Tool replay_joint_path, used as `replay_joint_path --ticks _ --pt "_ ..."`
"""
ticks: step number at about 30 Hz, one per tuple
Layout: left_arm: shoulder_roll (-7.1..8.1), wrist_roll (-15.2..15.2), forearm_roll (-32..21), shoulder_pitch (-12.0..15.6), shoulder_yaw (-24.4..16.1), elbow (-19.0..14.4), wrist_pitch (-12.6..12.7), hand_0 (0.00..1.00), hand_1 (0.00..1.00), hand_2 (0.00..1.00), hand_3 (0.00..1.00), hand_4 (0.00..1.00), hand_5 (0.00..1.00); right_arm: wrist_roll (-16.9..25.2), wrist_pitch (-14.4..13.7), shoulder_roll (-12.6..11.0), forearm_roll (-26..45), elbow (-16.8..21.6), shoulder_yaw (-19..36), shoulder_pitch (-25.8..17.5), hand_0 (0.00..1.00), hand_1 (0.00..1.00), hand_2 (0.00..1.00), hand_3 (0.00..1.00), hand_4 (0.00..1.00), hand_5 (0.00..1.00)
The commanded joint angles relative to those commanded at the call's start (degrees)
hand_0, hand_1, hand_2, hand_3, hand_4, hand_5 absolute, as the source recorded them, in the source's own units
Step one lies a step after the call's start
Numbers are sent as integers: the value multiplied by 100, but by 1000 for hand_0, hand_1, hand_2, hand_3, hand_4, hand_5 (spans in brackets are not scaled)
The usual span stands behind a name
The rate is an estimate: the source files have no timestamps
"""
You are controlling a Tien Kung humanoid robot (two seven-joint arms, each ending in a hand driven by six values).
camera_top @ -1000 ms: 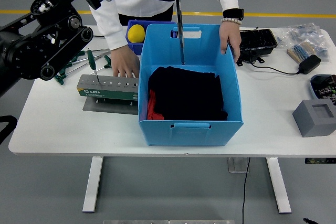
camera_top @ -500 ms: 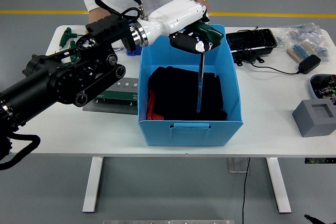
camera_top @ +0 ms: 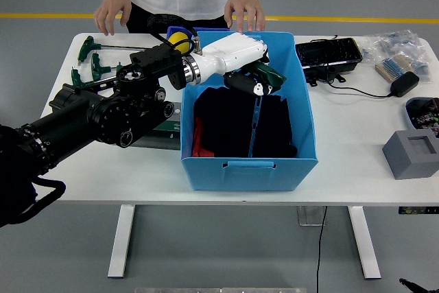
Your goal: Lift tool from toolbox,place it in box,lift tool from toolbox,place it in box
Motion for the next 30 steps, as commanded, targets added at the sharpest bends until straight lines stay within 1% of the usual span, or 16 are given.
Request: replay_joint_path --ticks 1,6,7,12,13,15,18,19,24,25,30 --pt "-35 11 22 -12 40 13 -94 103 2 17 44 834 594 -5 2 -2 -21 1 11 -3 635 618 691 549 793 657" --pt "-37 110 126 -62 204 82 -578 103 2 17 44 834 594 -42 12 3 -164 4 92 -4 635 618 691 549 793 657" --pt "-37 129 135 -66 226 94 -636 123 2 39 69 903 700 -52 14 5 -200 4 115 -1 631 618 689 549 793 657" --pt "-37 190 102 -80 356 178 -871 123 2 39 69 903 700 -74 14 9 -270 9 159 10 631 618 689 549 793 657" --pt "-37 193 95 -79 377 201 -910 179 102 156 202 942 787 -76 14 8 -277 10 161 12 631 619 690 549 793 657" --pt "-37 191 67 -78 399 235 -961 179 102 156 202 942 787 -77 12 8 -287 11 163 18 631 619 690 549 793 657" --pt "-37 108 11 -70 448 267 -974 179 102 156 202 942 787 -76 8 8 -295 13 167 21 631 619 690 549 793 657" --pt "-37 57 -10 -69 476 278 -960 287 364 473 561 998 879 -75 7 8 -293 13 167 22 631 619 688 549 793 657" --pt "-37 -150 -38 -66 521 360 -881 287 364 473 561 998 879 -69 6 3 -279 14 156 41 631 619 688 549 793 657" --pt "-37 -187 -45 -72 497 371 -844 390 526 611 658 998 869 -69 7 1 -280 14 154 44 629 617 688 548 793 657" --pt "-37 -381 -92 -147 350 345 -621 390 526 611 658 998 869 -65 13 -11 -289 16 152 64 629 617 688 548 793 657"
